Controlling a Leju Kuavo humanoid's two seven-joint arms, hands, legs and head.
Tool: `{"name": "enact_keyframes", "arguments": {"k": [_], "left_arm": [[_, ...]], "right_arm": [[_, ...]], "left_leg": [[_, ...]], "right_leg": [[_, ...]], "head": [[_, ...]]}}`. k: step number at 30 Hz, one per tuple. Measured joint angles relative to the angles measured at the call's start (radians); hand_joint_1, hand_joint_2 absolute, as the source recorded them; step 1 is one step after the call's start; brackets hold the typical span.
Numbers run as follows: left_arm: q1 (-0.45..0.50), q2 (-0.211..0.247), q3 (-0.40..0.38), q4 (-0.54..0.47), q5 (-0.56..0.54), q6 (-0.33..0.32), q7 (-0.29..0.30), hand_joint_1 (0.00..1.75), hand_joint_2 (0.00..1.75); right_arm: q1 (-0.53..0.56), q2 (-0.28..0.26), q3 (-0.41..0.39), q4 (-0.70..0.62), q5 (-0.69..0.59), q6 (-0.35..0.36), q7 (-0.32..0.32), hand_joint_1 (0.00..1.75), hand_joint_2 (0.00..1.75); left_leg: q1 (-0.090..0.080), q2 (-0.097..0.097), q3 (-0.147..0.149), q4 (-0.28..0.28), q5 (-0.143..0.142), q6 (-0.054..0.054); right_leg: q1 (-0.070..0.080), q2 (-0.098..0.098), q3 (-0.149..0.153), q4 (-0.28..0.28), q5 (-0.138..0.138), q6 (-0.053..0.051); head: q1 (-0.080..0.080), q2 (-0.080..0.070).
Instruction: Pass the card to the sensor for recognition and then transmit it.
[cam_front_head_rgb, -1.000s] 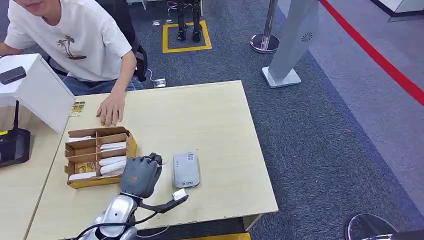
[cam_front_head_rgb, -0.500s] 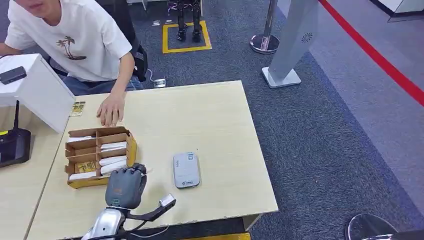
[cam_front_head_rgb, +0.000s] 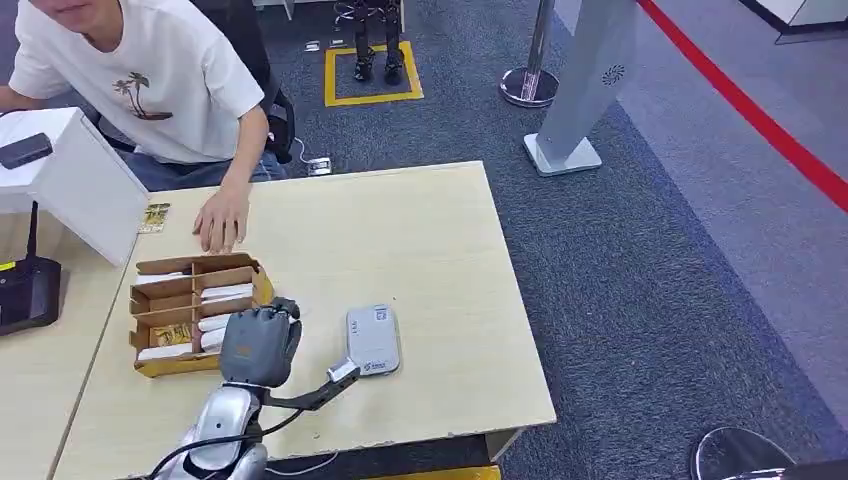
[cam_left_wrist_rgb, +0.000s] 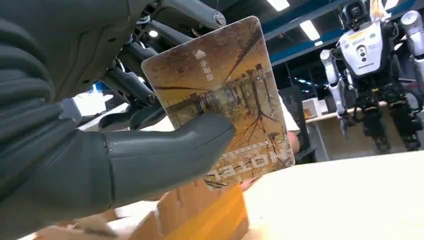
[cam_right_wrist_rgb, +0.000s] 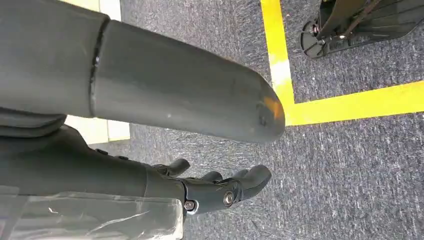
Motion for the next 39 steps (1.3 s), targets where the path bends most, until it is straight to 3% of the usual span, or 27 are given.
{"name": "enact_keyframes", "arguments": {"k": [7,23,39], "left_arm": [[-0.020,-0.029,-0.022,0.030,0.035,-0.024,-0.025,1.75,1.75],[0.011,-0.035,-0.070,0.035,0.147,-0.061,-0.045,1.75,1.75],[0.024,-0.034,-0.071,0.045,0.153,-0.051,-0.034,1.75,1.75]], "right_arm": [[-0.002,0.000,0.000,0.000,0.000,-0.002,0.008,0.00,1.75],[-0.003,0.000,0.000,0.000,-0.002,-0.002,0.008,0.00,1.75],[-0.003,0.000,0.001,0.000,0.001,0.002,0.013,0.00,1.75]], "left_leg": [[0.000,0.000,0.000,0.000,0.000,0.000],[0.000,0.000,0.000,0.000,0.000,0.000],[0.000,0.000,0.000,0.000,0.000,0.000]], "right_leg": [[0.000,0.000,0.000,0.000,0.000,0.000],[0.000,0.000,0.000,0.000,0.000,0.000],[0.000,0.000,0.000,0.000,0.000,0.000]], "head": [[0.000,0.000],[0.000,0.000],[0.000,0.000]]}}
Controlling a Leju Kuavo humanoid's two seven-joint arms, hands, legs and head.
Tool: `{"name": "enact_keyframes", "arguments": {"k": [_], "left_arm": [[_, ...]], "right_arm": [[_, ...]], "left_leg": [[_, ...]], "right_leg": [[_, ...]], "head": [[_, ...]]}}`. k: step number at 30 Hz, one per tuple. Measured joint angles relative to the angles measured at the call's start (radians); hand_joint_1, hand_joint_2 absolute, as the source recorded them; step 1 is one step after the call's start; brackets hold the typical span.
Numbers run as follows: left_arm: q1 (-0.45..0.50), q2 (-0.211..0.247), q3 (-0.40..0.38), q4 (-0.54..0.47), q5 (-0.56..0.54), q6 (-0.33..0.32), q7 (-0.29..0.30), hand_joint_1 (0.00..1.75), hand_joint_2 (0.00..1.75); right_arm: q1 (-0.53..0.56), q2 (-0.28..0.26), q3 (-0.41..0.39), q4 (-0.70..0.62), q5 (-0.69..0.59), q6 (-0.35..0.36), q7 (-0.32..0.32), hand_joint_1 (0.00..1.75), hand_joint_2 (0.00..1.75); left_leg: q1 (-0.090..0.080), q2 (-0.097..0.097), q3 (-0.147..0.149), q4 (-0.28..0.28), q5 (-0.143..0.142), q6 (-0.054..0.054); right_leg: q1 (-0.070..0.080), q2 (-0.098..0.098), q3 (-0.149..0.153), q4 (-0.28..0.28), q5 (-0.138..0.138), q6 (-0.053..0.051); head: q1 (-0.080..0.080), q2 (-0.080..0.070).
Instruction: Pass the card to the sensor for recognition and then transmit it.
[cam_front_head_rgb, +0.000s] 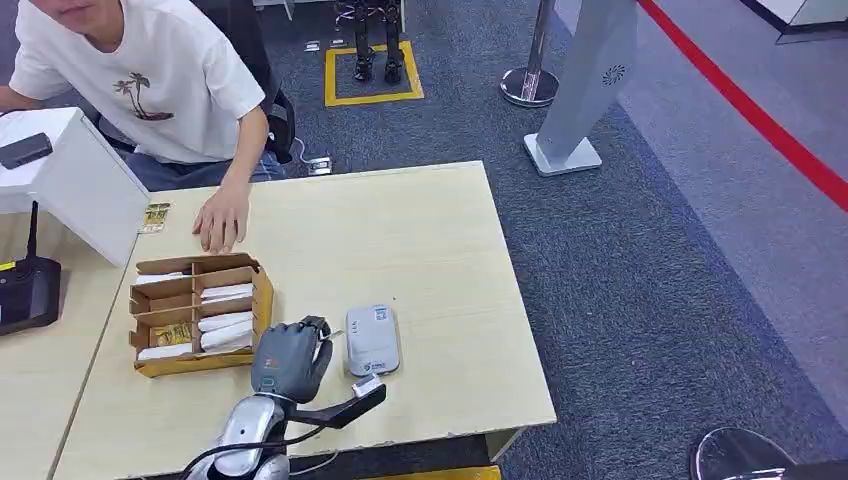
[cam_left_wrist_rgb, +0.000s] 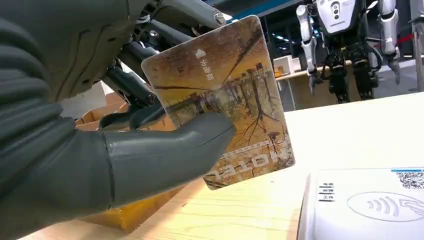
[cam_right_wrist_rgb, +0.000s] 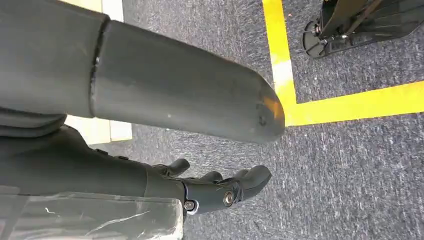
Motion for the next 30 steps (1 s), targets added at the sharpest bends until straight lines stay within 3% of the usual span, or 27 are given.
{"name": "enact_keyframes", "arguments": {"k": [30], "left_arm": [[0.000,-0.010,0.000,0.082,0.000,0.027,-0.006,1.75,1.75]], "right_arm": [[-0.001,0.000,0.000,-0.001,0.013,0.011,0.004,0.00,1.75]], "left_leg": [[0.000,0.000,0.000,0.000,0.000,0.000]], "right_leg": [[0.000,0.000,0.000,0.000,0.000,0.000]], "head": [[0.000,0.000]]}}
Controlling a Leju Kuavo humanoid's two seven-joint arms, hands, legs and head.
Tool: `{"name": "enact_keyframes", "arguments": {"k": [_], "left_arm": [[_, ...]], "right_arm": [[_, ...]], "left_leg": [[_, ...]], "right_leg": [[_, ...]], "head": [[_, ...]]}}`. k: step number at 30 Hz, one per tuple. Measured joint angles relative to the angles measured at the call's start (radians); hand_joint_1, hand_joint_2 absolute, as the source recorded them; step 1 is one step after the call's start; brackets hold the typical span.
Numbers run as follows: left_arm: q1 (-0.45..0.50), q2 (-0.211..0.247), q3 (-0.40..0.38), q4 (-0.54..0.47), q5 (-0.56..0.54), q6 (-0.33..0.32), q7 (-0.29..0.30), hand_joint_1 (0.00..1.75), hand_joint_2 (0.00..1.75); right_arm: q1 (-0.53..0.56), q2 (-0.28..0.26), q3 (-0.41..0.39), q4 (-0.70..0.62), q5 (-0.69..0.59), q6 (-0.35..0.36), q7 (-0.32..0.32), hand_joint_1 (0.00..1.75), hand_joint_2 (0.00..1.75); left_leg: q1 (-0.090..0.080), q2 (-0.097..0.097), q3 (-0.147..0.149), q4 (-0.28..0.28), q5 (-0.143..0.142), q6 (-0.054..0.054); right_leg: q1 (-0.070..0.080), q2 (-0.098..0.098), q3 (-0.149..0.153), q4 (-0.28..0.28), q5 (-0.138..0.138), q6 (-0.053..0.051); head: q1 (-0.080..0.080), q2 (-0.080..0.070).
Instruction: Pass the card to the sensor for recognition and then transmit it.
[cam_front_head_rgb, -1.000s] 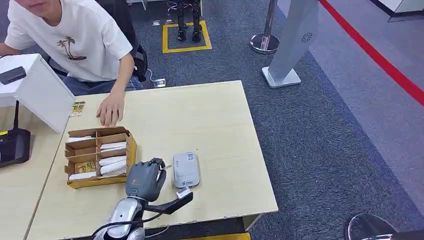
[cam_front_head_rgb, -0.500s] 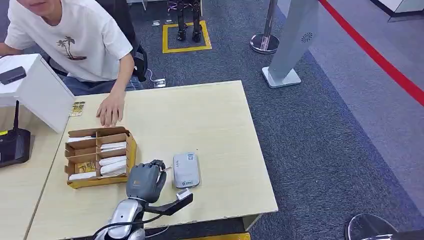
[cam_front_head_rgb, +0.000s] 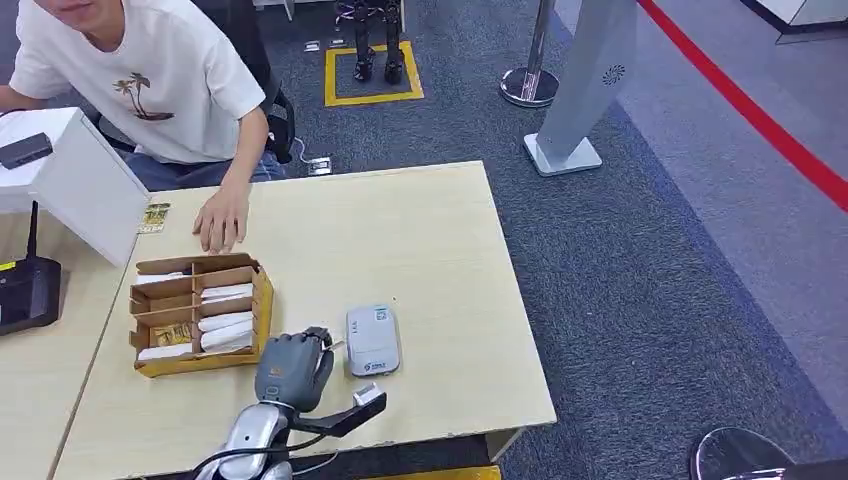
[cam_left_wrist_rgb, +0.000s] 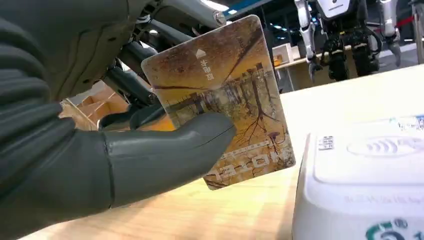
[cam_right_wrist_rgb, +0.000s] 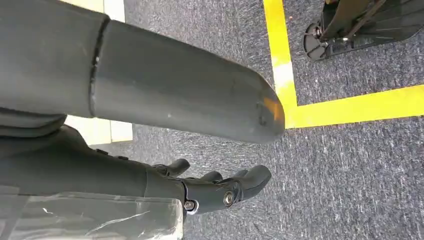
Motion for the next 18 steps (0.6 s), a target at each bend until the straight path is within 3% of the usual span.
{"name": "enact_keyframes", "arguments": {"k": [18], "left_arm": [[0.006,-0.006,0.002,0.032,-0.013,0.024,0.002,1.75,1.75]], "right_arm": [[-0.001,0.000,0.000,0.000,0.003,0.005,-0.005,0.00,1.75]], "left_leg": [[0.000,0.000,0.000,0.000,0.000,0.000]], "right_leg": [[0.000,0.000,0.000,0.000,0.000,0.000]], "head": [[0.000,0.000]]}}
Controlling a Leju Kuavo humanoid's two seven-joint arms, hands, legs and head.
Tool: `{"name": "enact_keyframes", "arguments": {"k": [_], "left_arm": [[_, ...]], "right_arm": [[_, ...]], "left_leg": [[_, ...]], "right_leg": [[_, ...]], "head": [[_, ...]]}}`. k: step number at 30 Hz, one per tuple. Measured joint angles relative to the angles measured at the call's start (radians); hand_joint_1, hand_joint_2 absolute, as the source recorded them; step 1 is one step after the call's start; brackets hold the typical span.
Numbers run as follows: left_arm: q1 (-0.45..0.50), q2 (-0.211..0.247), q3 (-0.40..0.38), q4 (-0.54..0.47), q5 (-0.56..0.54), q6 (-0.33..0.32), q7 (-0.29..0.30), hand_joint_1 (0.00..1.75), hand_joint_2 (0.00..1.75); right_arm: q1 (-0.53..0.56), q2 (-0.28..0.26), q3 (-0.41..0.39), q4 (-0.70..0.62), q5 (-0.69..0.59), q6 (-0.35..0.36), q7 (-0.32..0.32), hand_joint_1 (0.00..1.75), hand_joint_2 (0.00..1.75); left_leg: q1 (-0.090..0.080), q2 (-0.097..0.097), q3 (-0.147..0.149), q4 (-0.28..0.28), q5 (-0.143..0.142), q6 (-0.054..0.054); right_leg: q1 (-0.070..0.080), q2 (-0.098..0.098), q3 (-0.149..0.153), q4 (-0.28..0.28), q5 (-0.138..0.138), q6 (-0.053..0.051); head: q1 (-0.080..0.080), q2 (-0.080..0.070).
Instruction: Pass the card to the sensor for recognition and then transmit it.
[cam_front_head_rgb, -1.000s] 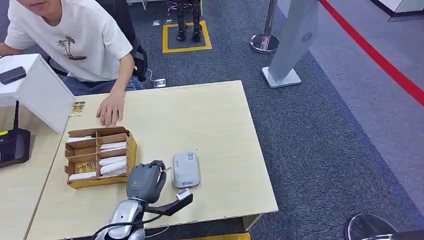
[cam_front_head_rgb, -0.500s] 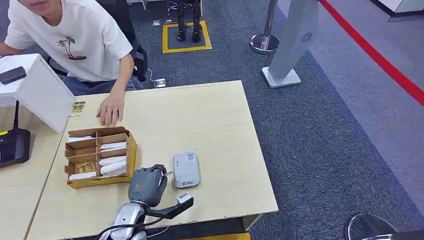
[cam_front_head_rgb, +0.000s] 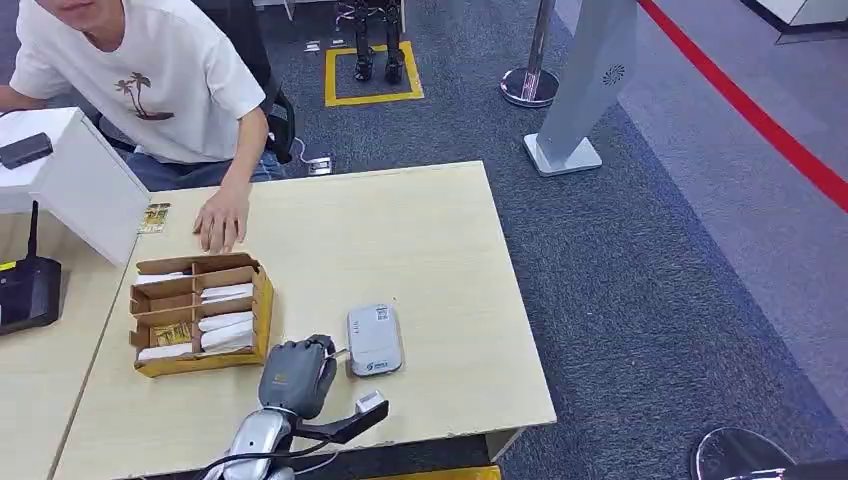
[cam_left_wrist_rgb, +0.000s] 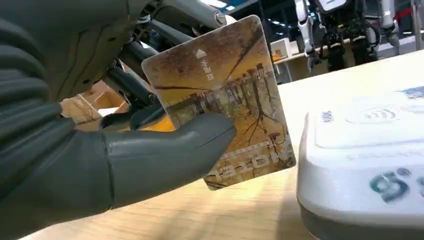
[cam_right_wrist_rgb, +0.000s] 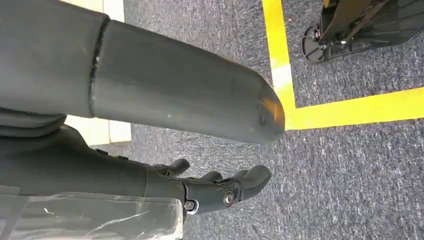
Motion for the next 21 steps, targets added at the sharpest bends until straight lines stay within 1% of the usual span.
{"name": "enact_keyframes", "arguments": {"k": [4,9,11,16,21], "left_arm": [[0.000,0.019,0.011,-0.054,-0.024,0.019,0.024,1.75,1.75],[-0.003,0.052,0.030,-0.145,-0.041,0.008,0.035,1.75,1.75],[-0.006,0.060,0.035,-0.166,-0.044,0.003,0.037,1.75,1.75],[-0.016,0.069,0.038,-0.187,-0.045,0.002,0.037,1.75,1.75],[-0.032,0.067,0.038,-0.177,-0.025,-0.024,0.019,1.75,1.75]], "right_arm": [[0.000,0.000,0.000,0.000,-0.009,-0.003,0.004,0.00,1.75],[0.000,0.000,0.000,0.000,-0.010,-0.003,0.006,0.00,1.75],[0.001,0.000,0.000,0.000,-0.010,-0.003,0.006,0.00,1.75],[0.000,0.000,0.000,0.000,0.005,-0.003,0.006,0.00,1.75],[0.000,0.000,0.000,0.000,0.024,-0.001,0.008,0.00,1.75]], "left_leg": [[0.000,0.000,0.000,0.000,0.000,0.000],[0.000,0.000,0.000,0.000,0.000,0.000],[0.000,0.000,0.000,0.000,0.000,0.000],[0.000,0.000,0.000,0.000,0.000,0.000],[0.000,0.000,0.000,0.000,0.000,0.000]], "right_leg": [[0.000,0.000,0.000,0.000,0.000,0.000],[0.000,0.000,0.000,0.000,0.000,0.000],[0.000,0.000,0.000,0.000,0.000,0.000],[0.000,0.000,0.000,0.000,0.000,0.000],[0.000,0.000,0.000,0.000,0.000,0.000]], "head": [[0.000,0.000],[0.000,0.000],[0.000,0.000],[0.000,0.000],[0.000,0.000]]}}
